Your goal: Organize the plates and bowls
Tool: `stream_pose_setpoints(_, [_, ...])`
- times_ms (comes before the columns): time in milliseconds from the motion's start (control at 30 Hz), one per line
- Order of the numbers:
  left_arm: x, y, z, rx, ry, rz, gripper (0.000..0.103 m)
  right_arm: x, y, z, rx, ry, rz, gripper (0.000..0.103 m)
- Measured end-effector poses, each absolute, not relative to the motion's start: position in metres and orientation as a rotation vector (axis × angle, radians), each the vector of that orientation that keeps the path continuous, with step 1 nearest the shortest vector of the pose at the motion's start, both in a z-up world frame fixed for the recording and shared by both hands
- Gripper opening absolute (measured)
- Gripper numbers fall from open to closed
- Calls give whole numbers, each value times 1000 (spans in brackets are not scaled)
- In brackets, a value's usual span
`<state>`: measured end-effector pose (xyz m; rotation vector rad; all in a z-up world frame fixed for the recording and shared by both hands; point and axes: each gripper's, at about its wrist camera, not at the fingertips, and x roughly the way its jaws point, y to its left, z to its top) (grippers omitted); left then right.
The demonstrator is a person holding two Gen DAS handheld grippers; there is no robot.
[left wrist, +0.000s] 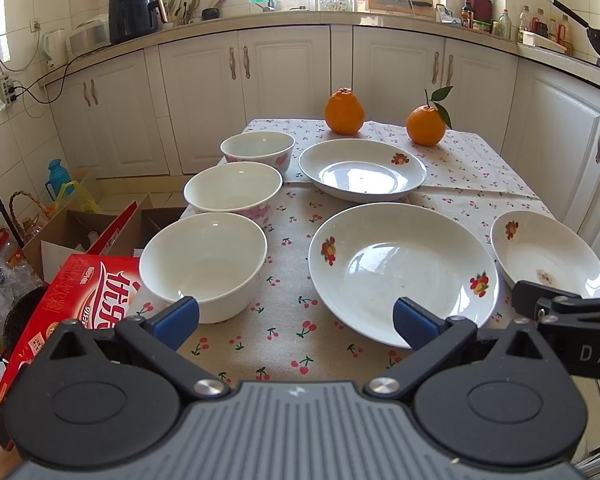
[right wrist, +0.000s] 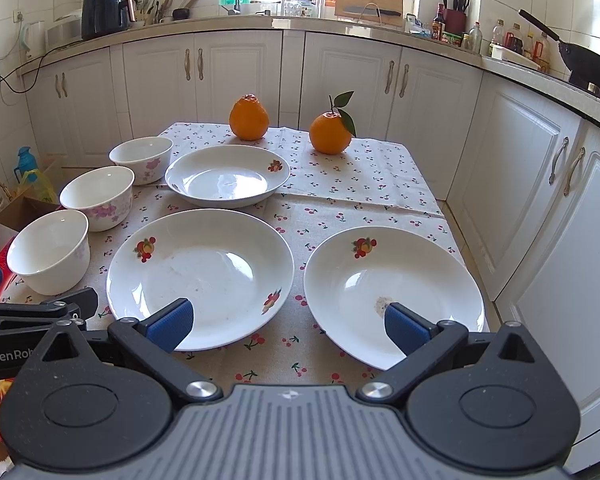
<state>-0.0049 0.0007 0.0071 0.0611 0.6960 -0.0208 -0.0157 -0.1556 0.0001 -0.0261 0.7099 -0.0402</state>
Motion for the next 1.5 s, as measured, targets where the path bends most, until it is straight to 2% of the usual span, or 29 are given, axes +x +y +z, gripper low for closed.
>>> stream_pose_setpoints(1500, [6,-3,15,94,655,-66,102,-13,-162,8,-43,677,-14,103])
